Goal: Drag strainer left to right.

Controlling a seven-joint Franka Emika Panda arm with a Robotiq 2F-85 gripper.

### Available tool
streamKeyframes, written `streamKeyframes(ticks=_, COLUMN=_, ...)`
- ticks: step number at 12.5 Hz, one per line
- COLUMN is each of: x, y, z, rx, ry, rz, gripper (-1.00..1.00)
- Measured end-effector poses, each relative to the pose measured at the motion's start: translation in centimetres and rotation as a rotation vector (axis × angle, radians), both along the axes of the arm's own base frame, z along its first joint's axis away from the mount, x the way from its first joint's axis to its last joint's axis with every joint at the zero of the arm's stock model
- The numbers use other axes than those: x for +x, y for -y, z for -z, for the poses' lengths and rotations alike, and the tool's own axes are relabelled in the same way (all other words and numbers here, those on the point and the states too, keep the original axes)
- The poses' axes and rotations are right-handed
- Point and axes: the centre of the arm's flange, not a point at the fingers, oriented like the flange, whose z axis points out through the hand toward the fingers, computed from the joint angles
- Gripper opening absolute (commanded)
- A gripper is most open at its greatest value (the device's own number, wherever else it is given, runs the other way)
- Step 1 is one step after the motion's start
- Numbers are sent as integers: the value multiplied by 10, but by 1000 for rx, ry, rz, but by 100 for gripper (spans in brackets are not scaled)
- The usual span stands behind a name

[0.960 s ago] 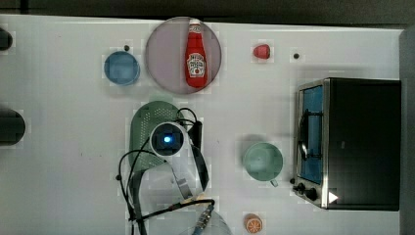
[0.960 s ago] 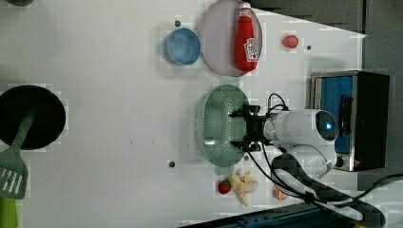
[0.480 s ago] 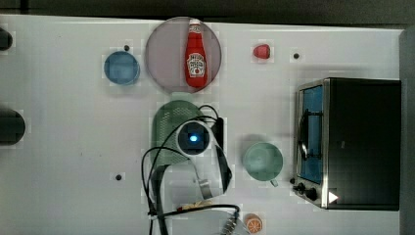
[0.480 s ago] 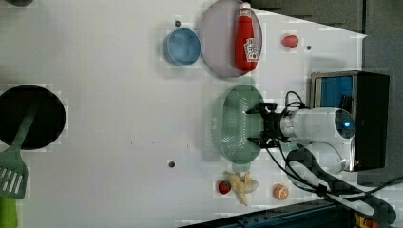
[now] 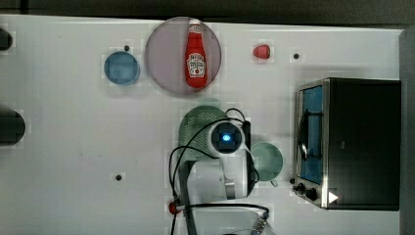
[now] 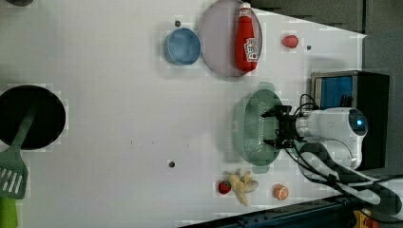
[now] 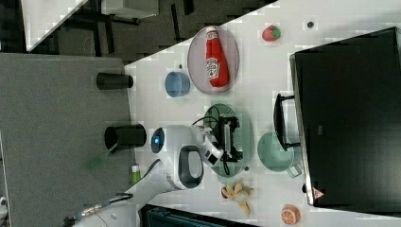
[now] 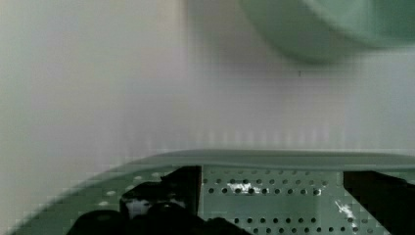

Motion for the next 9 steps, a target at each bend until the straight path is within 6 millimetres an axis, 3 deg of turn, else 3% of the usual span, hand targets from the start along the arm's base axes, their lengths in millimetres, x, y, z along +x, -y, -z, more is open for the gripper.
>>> streamKeyframes(ticks=5, x=-1, y=40, z=-8, rx=-2, ry=11, rz=40, gripper=100)
streamKeyframes(ticks=9, x=2, y=29, z=-24, rx=1, ry=-15, rz=-86, gripper=100)
